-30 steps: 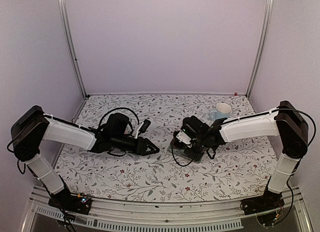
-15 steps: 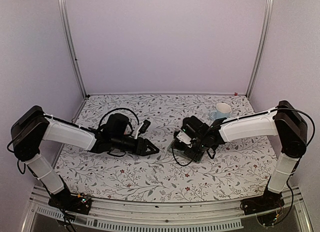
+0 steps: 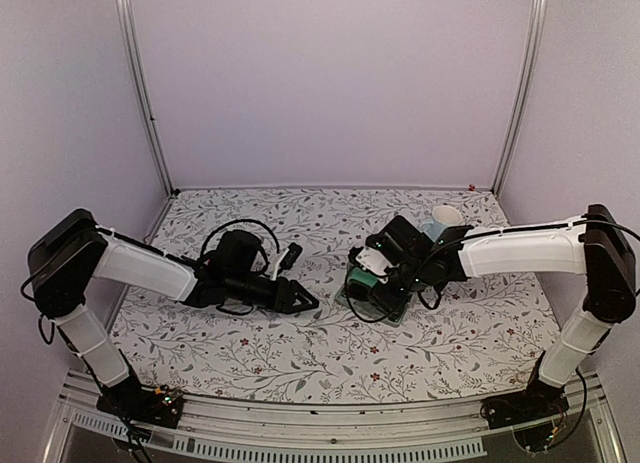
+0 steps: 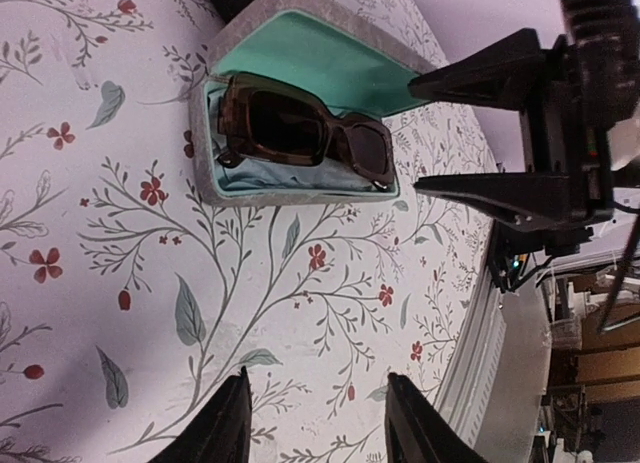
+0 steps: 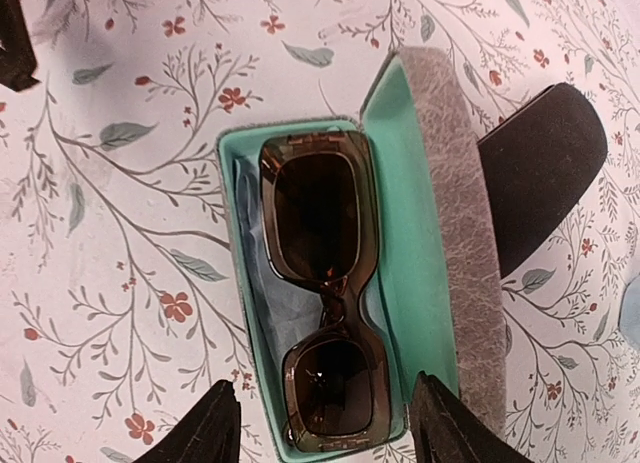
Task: Organize the sunglasses
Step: Place the sunglasses in the sunglasses case, then close the case with sunglasses at the center of the board.
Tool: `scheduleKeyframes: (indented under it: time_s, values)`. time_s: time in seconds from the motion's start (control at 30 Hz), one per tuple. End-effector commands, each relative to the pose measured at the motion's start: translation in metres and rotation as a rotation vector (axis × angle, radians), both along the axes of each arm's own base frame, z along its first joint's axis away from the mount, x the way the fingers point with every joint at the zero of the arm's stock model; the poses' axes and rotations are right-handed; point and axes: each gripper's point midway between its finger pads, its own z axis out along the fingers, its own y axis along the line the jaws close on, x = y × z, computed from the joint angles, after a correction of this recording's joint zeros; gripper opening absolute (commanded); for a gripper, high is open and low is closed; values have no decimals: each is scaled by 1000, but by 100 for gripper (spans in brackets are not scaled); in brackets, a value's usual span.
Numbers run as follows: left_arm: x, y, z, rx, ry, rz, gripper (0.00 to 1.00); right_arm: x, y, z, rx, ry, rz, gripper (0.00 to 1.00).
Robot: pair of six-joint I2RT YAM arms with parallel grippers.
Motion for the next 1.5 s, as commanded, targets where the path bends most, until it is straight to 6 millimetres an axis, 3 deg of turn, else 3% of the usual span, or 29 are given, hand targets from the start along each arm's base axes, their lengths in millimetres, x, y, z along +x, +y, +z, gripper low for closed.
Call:
scheduleKeyframes:
  time_s: [0.0, 0.2, 0.33, 0.57, 0.67, 0.73, 0.87, 1.13, 1.47]
  values:
    - [10, 1, -5, 7, -27, 19, 47, -4, 9, 29, 107, -9, 5, 60]
    - [23, -9, -14, 25, -46, 29, 47, 10, -1, 64, 227, -48, -66, 61]
    - [30, -20, -19, 26, -47, 22, 47, 24, -14, 70, 291, -13, -127, 61]
    - [43, -36, -30, 36, -50, 14, 47, 43, -34, 51, 375, 90, -234, 63]
    - [49, -42, -30, 33, -56, 16, 47, 45, -36, 42, 416, 131, -244, 63]
    - [50, -44, -44, 53, -36, 13, 47, 44, -35, 37, 429, 152, -238, 63]
    - [52, -50, -51, 59, -29, 5, 46, 44, -34, 27, 442, 185, -233, 62]
    - [54, -55, -61, 79, -24, 10, 41, 37, -30, 13, 468, 242, -204, 50]
    - [52, -61, -71, 79, -4, 16, 27, 29, -28, 7, 489, 270, -190, 38]
